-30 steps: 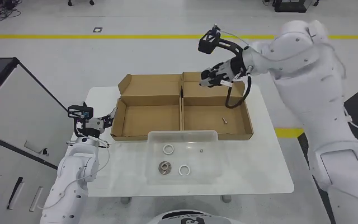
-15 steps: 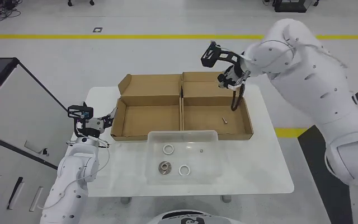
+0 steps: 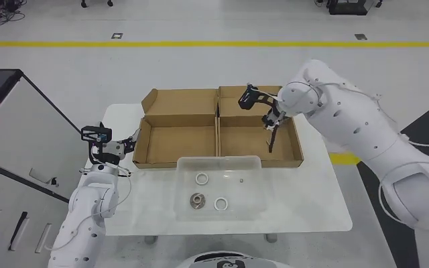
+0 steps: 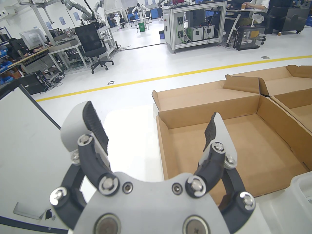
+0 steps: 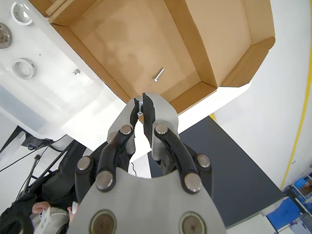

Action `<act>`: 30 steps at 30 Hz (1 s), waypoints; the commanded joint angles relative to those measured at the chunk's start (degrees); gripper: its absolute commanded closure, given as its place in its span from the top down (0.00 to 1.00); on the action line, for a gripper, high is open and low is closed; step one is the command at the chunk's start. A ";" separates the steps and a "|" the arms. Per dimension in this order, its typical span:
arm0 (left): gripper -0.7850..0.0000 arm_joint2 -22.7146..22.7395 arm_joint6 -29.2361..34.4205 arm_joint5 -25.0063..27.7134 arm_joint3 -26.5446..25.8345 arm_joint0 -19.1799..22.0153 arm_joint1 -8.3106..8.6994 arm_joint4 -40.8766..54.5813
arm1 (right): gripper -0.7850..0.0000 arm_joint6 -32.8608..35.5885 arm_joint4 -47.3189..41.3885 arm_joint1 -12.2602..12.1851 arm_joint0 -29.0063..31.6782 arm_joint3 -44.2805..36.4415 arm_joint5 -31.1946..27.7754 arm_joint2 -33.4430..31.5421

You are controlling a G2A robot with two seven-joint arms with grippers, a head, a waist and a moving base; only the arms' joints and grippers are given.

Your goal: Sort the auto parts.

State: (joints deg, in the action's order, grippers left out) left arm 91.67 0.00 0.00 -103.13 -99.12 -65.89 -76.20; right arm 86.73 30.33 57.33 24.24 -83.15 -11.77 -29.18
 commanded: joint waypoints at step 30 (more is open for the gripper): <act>1.00 0.00 0.00 0.00 0.00 0.00 0.00 0.00 | 0.00 -11.41 14.63 3.77 7.38 7.73 2.63 4.93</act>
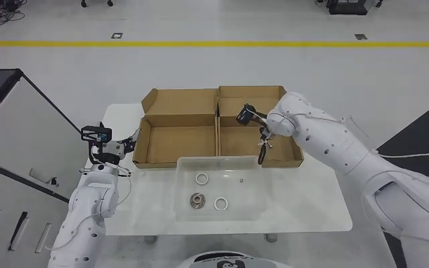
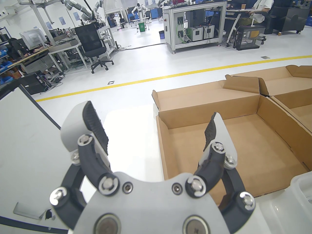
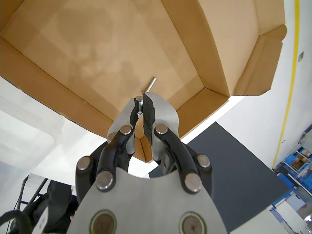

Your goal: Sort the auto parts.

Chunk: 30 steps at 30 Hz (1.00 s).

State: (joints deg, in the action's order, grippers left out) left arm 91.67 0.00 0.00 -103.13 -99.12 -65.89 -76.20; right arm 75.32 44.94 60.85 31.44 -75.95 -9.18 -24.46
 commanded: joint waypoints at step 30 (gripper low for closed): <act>1.00 0.00 0.00 0.00 0.00 0.00 0.00 0.00 | 0.00 -1.80 -3.82 3.51 3.00 11.33 0.54 -2.76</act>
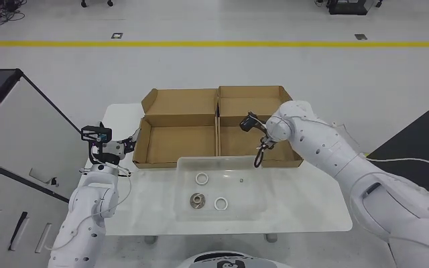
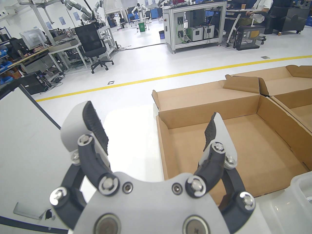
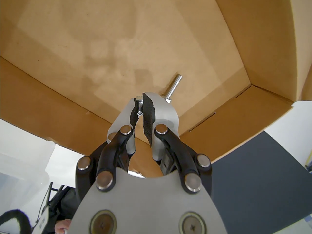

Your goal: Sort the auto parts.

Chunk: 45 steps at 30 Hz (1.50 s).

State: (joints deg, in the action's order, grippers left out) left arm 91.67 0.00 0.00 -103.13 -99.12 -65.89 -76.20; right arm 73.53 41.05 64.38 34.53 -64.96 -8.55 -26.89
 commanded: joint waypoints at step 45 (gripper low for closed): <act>1.00 0.00 0.00 0.00 0.00 0.00 0.00 0.00 | 1.00 0.14 -0.47 1.33 0.49 2.36 -1.99 -7.61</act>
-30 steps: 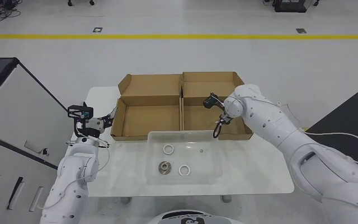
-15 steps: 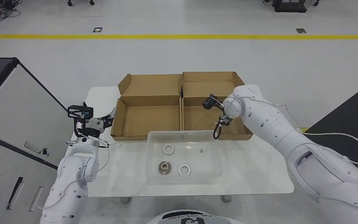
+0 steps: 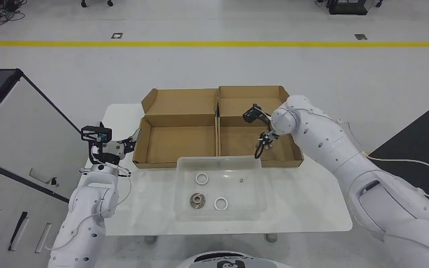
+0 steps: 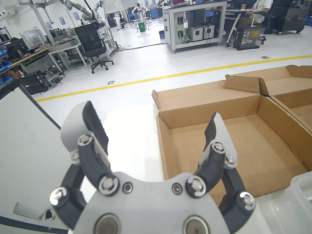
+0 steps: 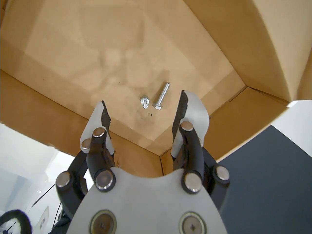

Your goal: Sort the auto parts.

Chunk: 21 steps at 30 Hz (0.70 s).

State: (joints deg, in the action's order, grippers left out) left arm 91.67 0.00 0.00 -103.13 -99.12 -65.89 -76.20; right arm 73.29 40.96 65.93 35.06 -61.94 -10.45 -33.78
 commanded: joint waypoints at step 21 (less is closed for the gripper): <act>1.00 0.00 0.00 0.00 0.00 0.00 0.00 0.00 | 1.00 14.71 -13.81 -8.17 6.14 -31.52 -5.69 -16.57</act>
State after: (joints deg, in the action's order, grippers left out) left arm 91.67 0.00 0.00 -103.13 -99.12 -65.89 -76.20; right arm 88.03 27.35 58.17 40.99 -92.21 -16.20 -50.43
